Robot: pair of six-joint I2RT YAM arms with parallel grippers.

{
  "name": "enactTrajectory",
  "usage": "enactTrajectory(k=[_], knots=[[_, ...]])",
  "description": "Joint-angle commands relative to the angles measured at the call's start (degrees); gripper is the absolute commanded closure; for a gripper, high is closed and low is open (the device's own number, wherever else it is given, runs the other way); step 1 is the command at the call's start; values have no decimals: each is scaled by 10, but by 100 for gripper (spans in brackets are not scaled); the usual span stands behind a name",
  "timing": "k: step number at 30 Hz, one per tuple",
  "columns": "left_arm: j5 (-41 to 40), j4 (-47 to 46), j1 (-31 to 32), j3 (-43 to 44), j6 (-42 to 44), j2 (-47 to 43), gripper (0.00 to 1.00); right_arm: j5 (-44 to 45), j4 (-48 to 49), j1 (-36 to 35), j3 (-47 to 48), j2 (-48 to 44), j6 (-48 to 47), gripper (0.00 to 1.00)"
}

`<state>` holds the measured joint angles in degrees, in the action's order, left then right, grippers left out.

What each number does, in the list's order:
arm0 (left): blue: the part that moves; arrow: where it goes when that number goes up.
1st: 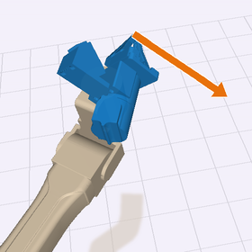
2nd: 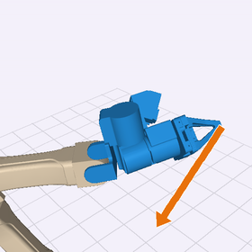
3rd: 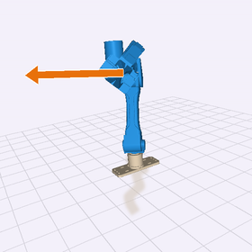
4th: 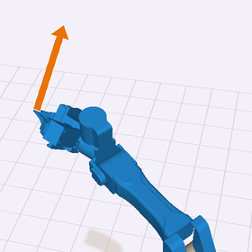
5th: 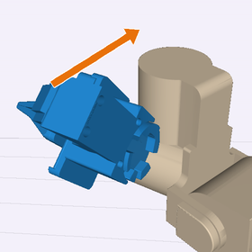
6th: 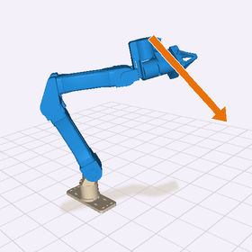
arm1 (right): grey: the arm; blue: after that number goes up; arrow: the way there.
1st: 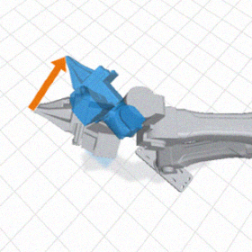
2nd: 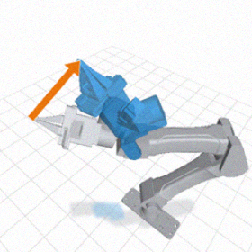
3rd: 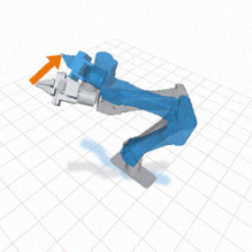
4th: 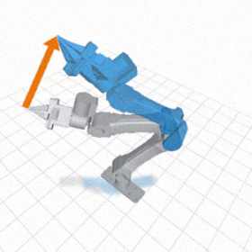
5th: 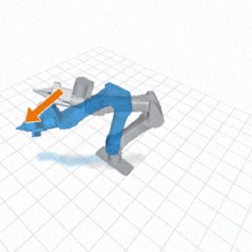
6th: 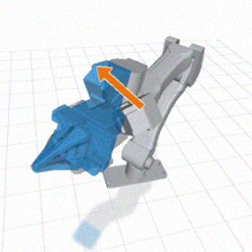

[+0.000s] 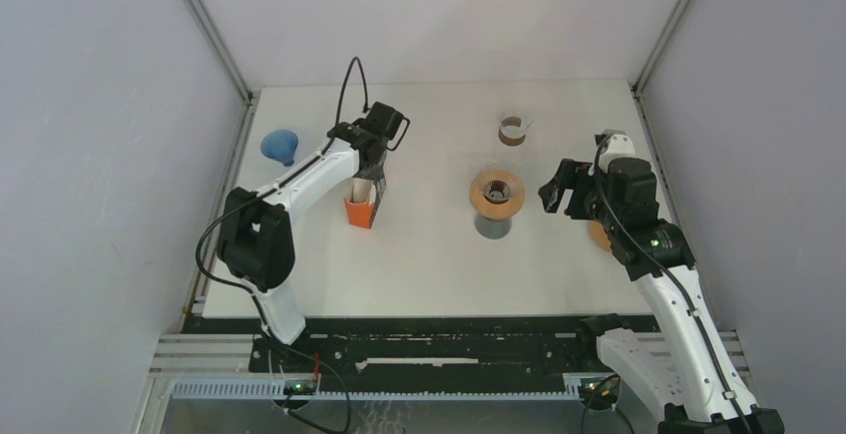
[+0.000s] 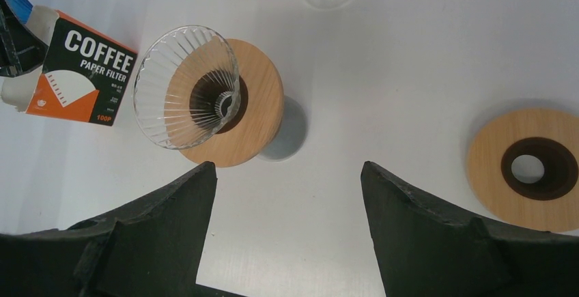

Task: Place the coffee filter in the dripper
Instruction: Pick up the coffee filter from the coffee filter holder.

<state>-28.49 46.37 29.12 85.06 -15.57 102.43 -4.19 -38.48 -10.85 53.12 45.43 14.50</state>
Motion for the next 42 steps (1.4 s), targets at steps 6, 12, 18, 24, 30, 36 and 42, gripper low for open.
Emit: enactTrajectory(k=[6, 12, 18, 24, 30, 36, 42], knots=[[-14, -18, 4, -8, -1, 11, 64, -3, 23, 4, 0, -5, 15, 14], [-4, -21, 4, -9, -2, 17, 66, -5, 21, 3, 0, -7, 16, 14], [1, -19, 4, -11, 0, 9, 73, -9, 25, 4, 1, -8, 21, 14], [7, -16, 4, -14, 0, -6, 83, -11, 26, 4, 0, -8, 25, 14], [11, -10, 3, -13, -2, -22, 86, -9, 23, 3, 0, -12, 26, 14], [6, 0, 4, -3, 2, -38, 87, -6, 20, 4, 0, -16, 26, 14], [4, 4, 4, 4, 5, -40, 91, -11, 24, 3, 0, -14, 27, 14]])
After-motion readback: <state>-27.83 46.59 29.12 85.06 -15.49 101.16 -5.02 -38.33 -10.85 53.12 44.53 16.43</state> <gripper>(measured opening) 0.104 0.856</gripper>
